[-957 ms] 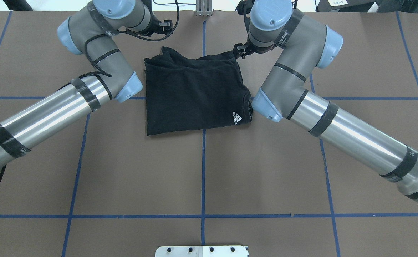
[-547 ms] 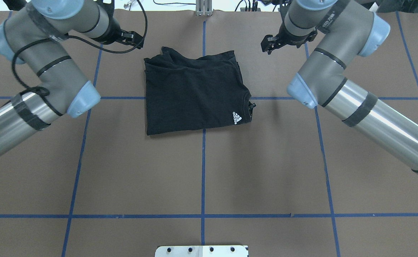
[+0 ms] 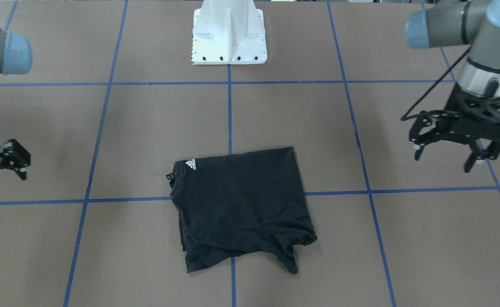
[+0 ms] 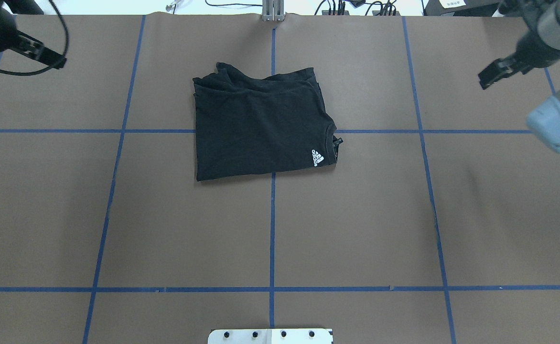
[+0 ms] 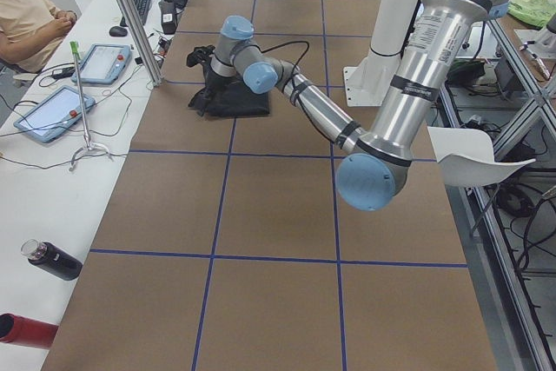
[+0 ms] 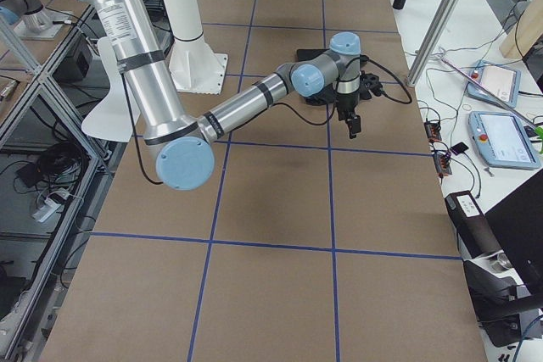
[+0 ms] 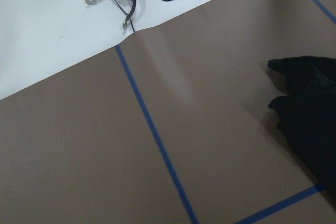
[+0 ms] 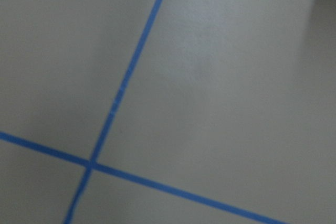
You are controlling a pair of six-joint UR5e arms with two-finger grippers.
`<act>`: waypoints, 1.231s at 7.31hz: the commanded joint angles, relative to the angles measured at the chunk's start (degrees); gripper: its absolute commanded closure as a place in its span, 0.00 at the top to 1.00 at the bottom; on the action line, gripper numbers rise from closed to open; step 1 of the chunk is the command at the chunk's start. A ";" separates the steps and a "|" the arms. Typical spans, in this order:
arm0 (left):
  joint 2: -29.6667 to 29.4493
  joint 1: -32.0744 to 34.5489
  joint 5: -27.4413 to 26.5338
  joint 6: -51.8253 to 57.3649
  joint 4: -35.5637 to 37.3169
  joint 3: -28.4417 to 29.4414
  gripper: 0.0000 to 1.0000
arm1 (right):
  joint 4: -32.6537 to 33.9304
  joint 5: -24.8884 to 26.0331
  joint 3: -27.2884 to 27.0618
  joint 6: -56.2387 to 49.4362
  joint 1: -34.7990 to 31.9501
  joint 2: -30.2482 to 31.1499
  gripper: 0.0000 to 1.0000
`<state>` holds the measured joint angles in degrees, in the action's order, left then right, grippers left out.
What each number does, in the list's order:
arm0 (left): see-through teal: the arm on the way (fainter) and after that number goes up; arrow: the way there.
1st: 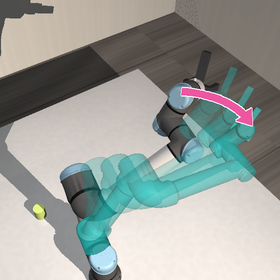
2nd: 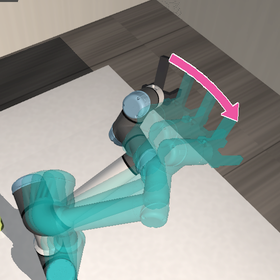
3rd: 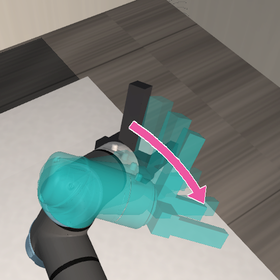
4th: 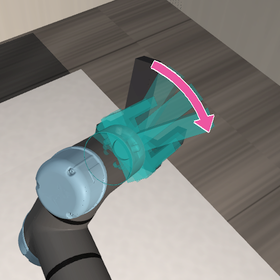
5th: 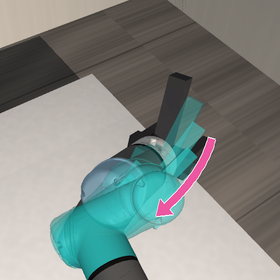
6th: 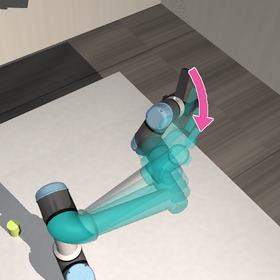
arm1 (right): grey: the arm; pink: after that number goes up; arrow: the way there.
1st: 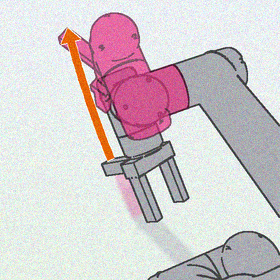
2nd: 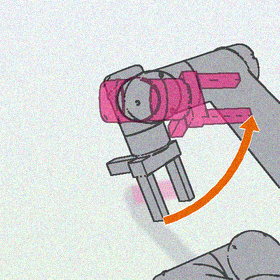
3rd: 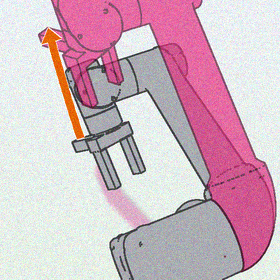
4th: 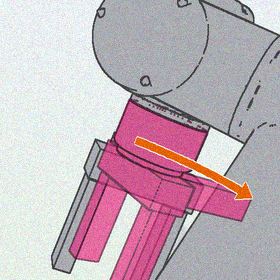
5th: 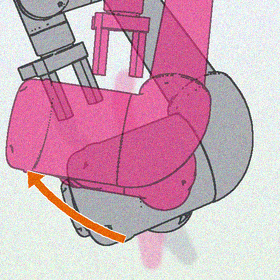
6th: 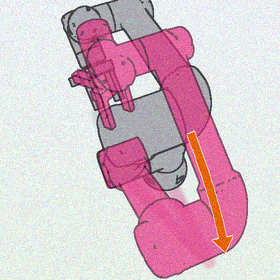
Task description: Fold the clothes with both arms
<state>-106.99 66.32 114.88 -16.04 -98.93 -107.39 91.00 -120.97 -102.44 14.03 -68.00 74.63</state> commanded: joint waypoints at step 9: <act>25.96 22.01 22.14 18.76 4.24 10.72 1.00 | -0.30 -5.59 5.49 -21.06 -20.06 26.27 1.00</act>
<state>-82.35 88.26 136.57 2.55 -96.66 -94.42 90.80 -126.53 -96.96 -7.18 -88.09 101.35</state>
